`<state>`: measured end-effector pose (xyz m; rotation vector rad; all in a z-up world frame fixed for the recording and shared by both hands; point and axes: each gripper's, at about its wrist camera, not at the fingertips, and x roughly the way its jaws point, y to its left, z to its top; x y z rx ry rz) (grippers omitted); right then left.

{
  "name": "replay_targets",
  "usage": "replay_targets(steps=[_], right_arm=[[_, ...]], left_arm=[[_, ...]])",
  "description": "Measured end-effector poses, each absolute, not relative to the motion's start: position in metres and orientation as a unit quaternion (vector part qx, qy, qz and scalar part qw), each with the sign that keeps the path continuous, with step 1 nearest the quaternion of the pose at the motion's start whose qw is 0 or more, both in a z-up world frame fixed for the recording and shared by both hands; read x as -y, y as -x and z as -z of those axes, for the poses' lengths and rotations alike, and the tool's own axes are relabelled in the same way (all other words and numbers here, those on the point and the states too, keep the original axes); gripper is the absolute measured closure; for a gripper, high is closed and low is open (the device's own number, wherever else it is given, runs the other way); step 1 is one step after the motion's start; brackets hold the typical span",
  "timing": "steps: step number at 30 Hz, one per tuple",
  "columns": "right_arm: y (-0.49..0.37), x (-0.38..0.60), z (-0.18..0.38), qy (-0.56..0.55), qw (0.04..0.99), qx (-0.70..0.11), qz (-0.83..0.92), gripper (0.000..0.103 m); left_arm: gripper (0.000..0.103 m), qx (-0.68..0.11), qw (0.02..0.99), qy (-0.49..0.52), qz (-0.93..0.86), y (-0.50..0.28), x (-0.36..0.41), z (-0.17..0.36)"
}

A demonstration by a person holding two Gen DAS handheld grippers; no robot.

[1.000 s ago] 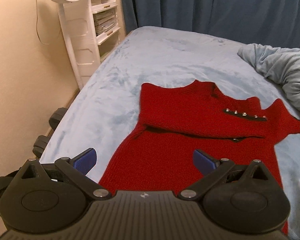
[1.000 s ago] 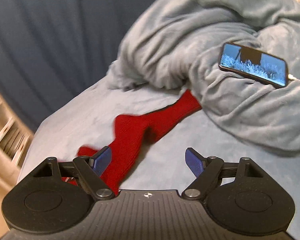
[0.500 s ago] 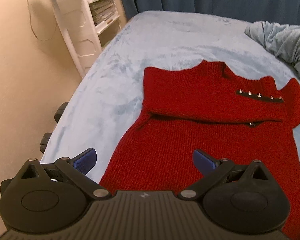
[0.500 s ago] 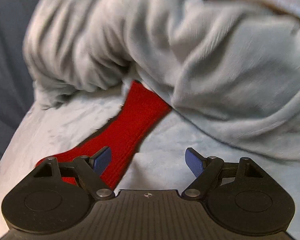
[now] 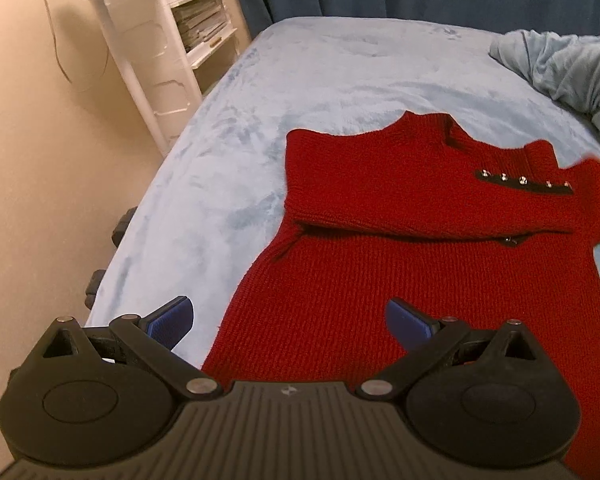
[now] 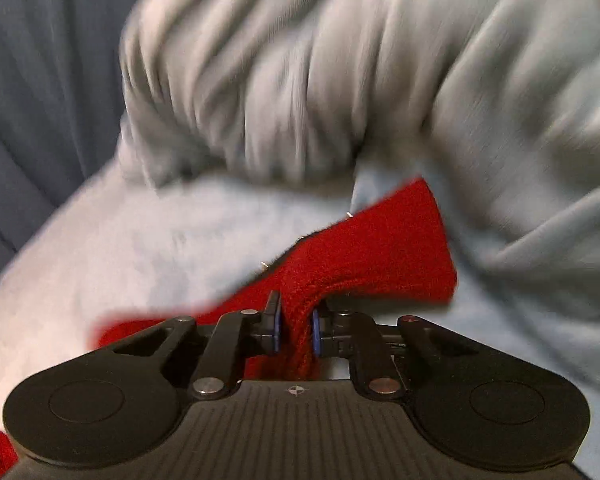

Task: Fold small clothes
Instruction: 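Move the right tool to the other red sleeve cuff and grasp it, then lay the sleeve across the cardigan body with the right tool and release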

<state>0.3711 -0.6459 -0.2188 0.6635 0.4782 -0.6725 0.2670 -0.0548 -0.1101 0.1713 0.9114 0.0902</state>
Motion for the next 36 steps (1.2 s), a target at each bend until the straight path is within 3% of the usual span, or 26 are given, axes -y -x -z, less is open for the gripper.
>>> replay_targets(steps=[6,13,19,25,28,29,31,32,34,36], right_arm=[[-0.289,0.656,0.130,-0.264,0.887,-0.092,0.367,0.089],[-0.315,0.668,0.167,-0.238,0.878,-0.226,0.348,0.089],[-0.340,0.635,0.139,-0.188,0.885,-0.224,0.361,0.089],[-0.391,0.484,0.051,-0.075,0.956,-0.145,0.243,0.089],[-0.417,0.360,0.042,-0.031,0.983,-0.134,0.119,0.088],[-0.424,0.319,0.050,-0.017,0.987,-0.141,0.076,0.084],[-0.439,0.241,0.082,0.021,0.981,-0.194,-0.002,0.063],[-0.446,0.206,0.107,0.048,0.967,-0.247,-0.033,0.046],[-0.442,0.169,0.146,0.074,0.943,-0.318,-0.060,0.050],[-0.421,0.169,0.167,0.064,0.936,-0.340,-0.065,0.049]], left_arm=[[0.001,-0.438,0.896,-0.062,-0.031,-0.262,0.057,0.107],[0.001,-0.433,0.900,-0.044,-0.024,-0.250,0.044,0.100],[0.001,-0.435,0.898,-0.007,-0.063,-0.258,-0.001,0.104],[0.001,-0.435,0.894,0.031,-0.103,-0.259,-0.049,0.111],[0.001,-0.432,0.893,0.042,-0.117,-0.252,-0.070,0.110],[0.001,-0.430,0.893,0.044,-0.122,-0.250,-0.077,0.109],[0.001,-0.429,0.892,0.052,-0.132,-0.246,-0.089,0.107],[0.001,-0.429,0.892,0.056,-0.133,-0.245,-0.096,0.106],[0.001,-0.424,0.893,0.065,-0.134,-0.238,-0.107,0.104],[0.001,-0.422,0.895,0.066,-0.131,-0.235,-0.113,0.105]])
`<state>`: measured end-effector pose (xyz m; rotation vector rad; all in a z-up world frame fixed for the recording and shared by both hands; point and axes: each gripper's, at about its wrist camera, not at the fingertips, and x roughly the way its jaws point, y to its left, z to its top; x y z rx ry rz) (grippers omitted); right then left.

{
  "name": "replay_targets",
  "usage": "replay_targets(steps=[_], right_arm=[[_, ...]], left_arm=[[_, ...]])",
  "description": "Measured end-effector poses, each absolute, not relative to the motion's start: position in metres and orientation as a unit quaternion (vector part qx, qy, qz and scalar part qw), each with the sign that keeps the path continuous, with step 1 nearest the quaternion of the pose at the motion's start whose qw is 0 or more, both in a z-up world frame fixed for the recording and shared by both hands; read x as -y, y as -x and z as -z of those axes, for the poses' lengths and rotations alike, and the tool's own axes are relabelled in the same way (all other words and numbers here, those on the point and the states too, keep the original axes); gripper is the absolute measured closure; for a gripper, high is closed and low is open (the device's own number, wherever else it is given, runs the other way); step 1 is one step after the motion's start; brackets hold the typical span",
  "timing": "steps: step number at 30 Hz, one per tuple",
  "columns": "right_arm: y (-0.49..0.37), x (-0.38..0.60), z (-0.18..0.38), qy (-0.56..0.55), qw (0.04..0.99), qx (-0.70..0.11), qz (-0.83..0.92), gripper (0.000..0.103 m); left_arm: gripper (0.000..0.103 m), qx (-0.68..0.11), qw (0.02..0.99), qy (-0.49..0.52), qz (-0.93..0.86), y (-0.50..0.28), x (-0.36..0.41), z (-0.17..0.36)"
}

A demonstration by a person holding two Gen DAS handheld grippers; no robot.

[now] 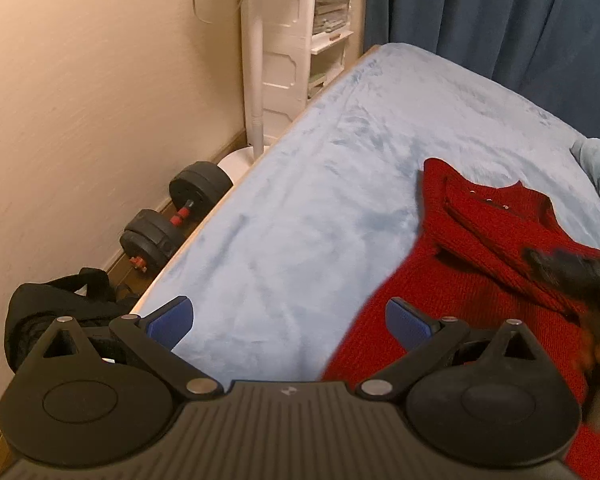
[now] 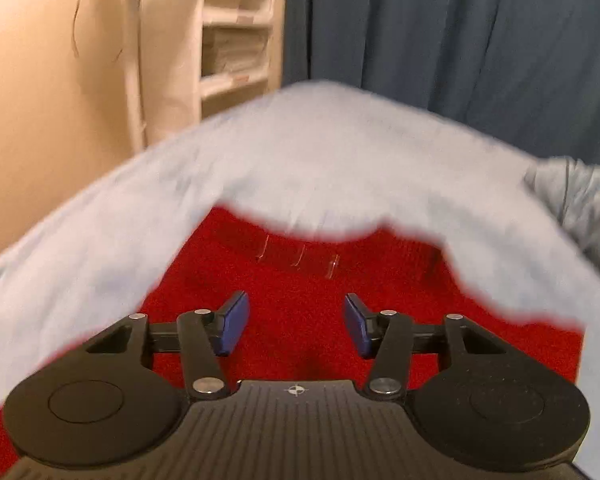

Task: Fold small clothes
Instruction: 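Lay the sleeve across the cardigan body with the right tool and release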

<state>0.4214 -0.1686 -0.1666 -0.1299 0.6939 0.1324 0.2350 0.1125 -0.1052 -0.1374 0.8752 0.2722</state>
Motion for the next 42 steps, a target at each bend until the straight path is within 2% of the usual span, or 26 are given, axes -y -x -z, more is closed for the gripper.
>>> replay_targets(steps=[3,9,11,15,21,30,42], right_arm=[[-0.384,0.202,0.165,0.042,0.936,-0.350,-0.025,0.047],[-0.273,0.262,0.122,-0.005,0.941,-0.337,0.046,0.044],[-0.225,0.265,0.109,-0.020,0.942,-0.330,0.053,0.041],[-0.132,0.259,0.084,-0.042,0.948,-0.309,0.060,0.028],[-0.049,0.235,0.065,-0.044,0.945,-0.320,0.054,0.025],[-0.004,0.221,0.065,-0.081,0.944,-0.315,0.054,0.024],[-0.005,0.255,0.071,-0.106,0.941,-0.313,0.067,0.023]], left_arm=[[0.001,-0.432,0.892,0.070,-0.118,-0.233,-0.111,0.111],[0.001,-0.417,0.903,0.077,-0.071,-0.214,-0.085,0.096],[0.001,-0.412,0.907,0.068,-0.056,-0.203,-0.072,0.090],[0.001,-0.412,0.909,0.066,-0.017,-0.162,-0.052,0.081],[0.001,-0.425,0.905,0.017,0.023,-0.096,-0.036,0.083],[0.000,-0.446,0.894,-0.010,0.033,-0.048,-0.029,0.090],[0.000,-0.450,0.891,-0.046,0.033,-0.062,0.001,0.084]])
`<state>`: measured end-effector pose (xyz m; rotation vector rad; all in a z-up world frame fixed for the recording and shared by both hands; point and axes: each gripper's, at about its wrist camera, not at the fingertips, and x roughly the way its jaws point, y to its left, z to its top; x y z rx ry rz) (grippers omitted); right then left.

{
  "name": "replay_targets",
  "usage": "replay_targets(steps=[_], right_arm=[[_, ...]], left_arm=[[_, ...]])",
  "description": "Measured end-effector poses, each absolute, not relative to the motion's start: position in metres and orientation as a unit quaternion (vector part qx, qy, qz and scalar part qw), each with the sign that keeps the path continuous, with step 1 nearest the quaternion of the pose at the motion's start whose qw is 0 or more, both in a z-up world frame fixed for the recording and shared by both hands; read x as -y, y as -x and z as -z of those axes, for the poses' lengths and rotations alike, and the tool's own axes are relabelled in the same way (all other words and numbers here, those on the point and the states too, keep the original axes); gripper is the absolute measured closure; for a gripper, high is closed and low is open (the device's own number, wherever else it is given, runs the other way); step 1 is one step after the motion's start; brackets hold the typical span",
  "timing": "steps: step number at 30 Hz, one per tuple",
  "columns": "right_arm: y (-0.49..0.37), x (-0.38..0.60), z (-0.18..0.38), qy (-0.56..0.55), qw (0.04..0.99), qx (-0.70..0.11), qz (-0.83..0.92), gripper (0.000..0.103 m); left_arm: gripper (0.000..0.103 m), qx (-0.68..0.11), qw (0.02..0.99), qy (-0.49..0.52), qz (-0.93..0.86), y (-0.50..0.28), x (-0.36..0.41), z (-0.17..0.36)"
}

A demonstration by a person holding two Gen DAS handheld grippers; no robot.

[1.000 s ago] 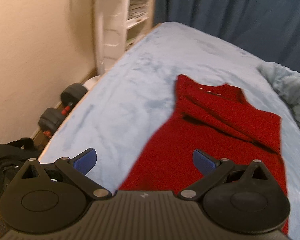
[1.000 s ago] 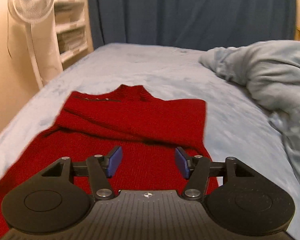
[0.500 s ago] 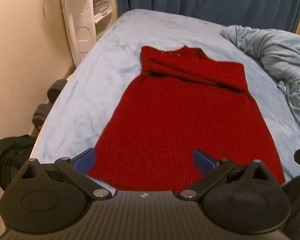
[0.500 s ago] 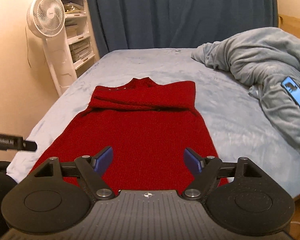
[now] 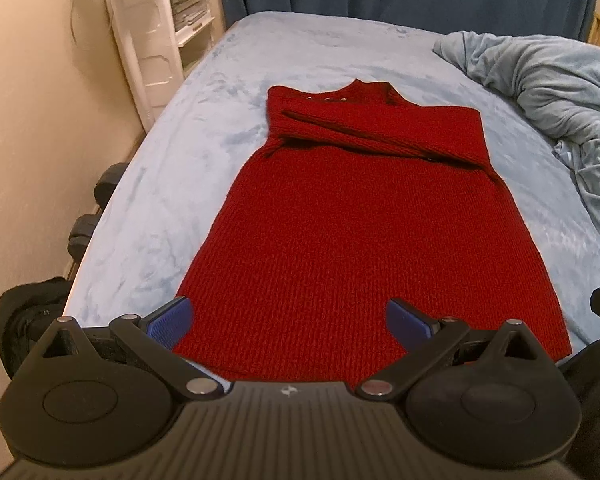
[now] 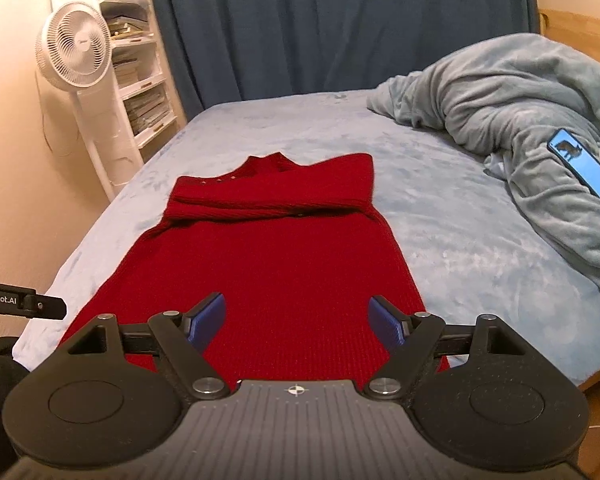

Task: Fold small clothes
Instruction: 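Lay the sleeve across the cardigan body with the right tool and release, then move the right tool to the cardigan side edge and grasp it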

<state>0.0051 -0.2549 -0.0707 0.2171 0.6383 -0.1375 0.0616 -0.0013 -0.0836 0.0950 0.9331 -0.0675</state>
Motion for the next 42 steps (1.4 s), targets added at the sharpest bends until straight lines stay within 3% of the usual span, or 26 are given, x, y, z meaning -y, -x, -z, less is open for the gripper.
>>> replay_targets(steps=[9,15,23,28,31,34,42], right_arm=[[-0.020,0.277,0.078,-0.115,0.941,-0.312,0.070,0.023],[-0.054,0.316,0.103,-0.124,0.935,-0.314,0.106,0.018],[-0.135,0.383,0.170,-0.196,0.896,-0.374,0.137,0.018],[-0.177,0.396,0.199,-0.164,0.888,-0.408,0.132,0.018],[-0.194,0.402,0.218,-0.149,0.875,-0.438,0.141,0.018],[-0.201,0.407,0.237,-0.176,0.837,-0.503,0.124,0.016],[-0.149,0.374,0.233,-0.172,0.829,-0.530,0.047,0.016]], left_arm=[[0.000,-0.444,0.893,-0.064,0.028,-0.083,0.012,0.091],[0.000,-0.409,0.908,-0.091,0.010,-0.122,0.008,0.127],[0.000,-0.496,0.866,-0.055,-0.017,-0.202,-0.021,0.198],[0.000,-0.516,0.854,-0.051,-0.030,-0.225,-0.041,0.217],[0.000,-0.551,0.834,-0.044,-0.007,-0.232,-0.047,0.235],[0.000,-0.537,0.841,-0.063,0.011,-0.223,-0.045,0.239],[0.000,-0.555,0.823,-0.079,0.091,-0.182,-0.044,0.237]])
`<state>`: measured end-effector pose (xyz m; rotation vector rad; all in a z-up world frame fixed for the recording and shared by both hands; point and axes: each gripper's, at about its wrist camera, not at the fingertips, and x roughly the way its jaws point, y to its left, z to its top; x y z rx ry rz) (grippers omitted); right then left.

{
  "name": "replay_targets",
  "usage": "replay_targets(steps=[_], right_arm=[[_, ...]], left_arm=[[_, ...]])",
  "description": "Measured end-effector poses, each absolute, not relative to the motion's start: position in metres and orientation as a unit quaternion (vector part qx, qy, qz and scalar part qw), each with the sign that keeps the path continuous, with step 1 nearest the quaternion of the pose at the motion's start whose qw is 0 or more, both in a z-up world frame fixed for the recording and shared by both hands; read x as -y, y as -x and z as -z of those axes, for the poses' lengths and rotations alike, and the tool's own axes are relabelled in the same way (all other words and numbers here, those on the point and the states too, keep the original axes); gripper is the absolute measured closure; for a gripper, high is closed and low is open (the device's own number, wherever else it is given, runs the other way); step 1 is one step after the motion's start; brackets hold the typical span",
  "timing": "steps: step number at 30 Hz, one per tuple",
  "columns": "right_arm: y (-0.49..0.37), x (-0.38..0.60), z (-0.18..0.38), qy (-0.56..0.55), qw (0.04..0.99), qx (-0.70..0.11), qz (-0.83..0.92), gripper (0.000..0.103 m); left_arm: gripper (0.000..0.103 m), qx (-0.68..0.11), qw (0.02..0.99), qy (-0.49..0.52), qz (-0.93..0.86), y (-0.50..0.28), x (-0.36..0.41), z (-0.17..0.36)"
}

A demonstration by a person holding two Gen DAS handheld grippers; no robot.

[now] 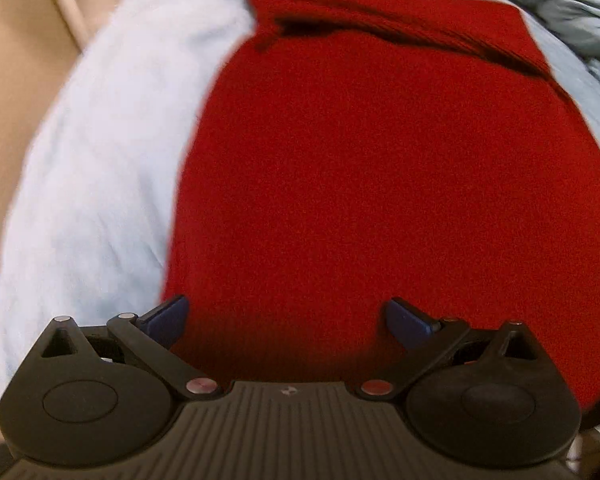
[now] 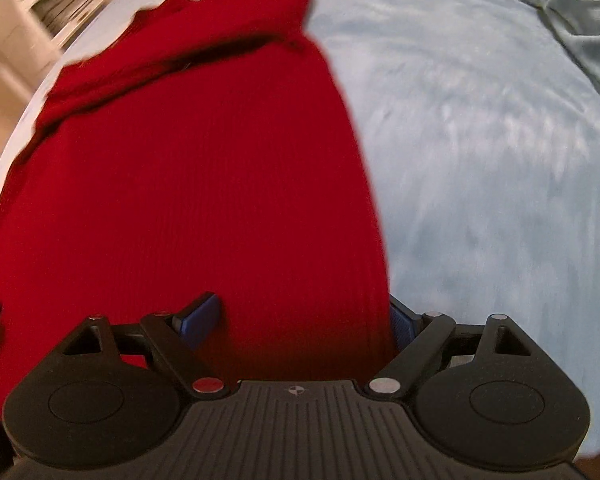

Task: Fold small clothes
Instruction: 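Move the right tool to the cardigan side edge and grasp it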

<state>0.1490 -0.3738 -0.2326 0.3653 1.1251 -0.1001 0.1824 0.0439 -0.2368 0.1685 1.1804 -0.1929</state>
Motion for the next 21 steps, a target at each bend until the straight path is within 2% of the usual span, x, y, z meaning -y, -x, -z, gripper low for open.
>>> replay_targets(steps=[7,16,21], right_arm=[[-0.114,0.353,0.229,-0.228,0.806,-0.546,0.019,0.016],[-0.111,0.359,0.233,-0.266,0.799,-0.538,0.030,0.016],[-0.110,0.361,0.234,-0.274,0.798,-0.536,0.031,0.015]], left_arm=[[0.000,-0.552,0.826,-0.072,0.093,-0.150,-0.055,0.235],[0.000,-0.542,0.837,0.060,0.040,-0.173,-0.101,0.218],[0.000,-0.534,0.844,0.037,0.006,-0.189,-0.098,0.217]])
